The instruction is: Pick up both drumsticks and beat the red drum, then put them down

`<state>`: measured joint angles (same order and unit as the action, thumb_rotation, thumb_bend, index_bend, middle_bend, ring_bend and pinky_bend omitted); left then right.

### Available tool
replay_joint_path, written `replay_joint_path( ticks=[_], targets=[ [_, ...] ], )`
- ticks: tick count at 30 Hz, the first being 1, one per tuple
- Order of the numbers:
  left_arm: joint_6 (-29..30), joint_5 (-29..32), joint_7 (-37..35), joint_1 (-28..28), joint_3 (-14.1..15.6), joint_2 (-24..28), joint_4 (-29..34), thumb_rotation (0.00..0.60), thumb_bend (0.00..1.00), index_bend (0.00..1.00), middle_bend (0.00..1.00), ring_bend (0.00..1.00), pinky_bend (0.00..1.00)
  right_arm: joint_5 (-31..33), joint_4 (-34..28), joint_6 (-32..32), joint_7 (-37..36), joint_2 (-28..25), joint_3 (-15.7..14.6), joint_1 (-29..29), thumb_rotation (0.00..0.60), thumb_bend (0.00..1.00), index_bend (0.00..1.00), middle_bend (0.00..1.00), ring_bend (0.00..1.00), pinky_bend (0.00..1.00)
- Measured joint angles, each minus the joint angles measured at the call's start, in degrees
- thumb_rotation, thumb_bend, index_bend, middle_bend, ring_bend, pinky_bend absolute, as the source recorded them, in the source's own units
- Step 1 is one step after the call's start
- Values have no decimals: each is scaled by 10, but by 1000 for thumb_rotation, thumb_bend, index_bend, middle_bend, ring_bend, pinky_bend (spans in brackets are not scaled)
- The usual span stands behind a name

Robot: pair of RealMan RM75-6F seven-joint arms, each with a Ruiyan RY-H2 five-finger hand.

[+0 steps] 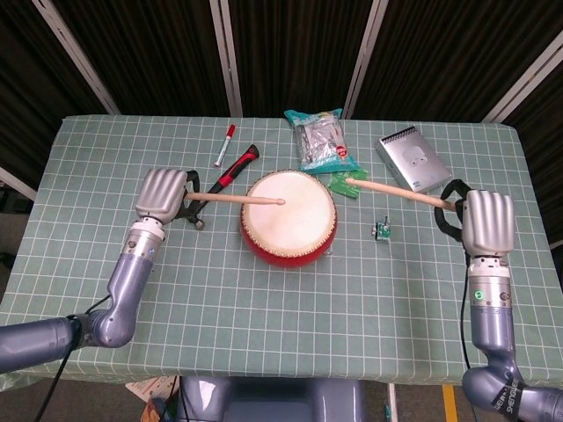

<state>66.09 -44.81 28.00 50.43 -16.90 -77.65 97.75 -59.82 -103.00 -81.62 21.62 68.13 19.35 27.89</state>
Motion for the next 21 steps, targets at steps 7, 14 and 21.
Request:
replay_joint_path(
  ticks=[7,14,21],
  targets=[
    [37,-97,-72,-94,57,74,107,600,493,778,1000,1000,1000,-33,2,23,-39,-17,-31,-17,600,766,906,1000,1000,1000],
    [61,-142,-92,-149,116,89,131,600,492,772,1000,1000,1000,-74,7,53,-80,-36,-73,-38,600,767,906,1000,1000,1000],
    [79,-179,-91,-186,155,77,120,600,492,767,1000,1000,1000,-105,22,49,-78,-32,-115,-68,600,767,906,1000,1000,1000]
  ],
)
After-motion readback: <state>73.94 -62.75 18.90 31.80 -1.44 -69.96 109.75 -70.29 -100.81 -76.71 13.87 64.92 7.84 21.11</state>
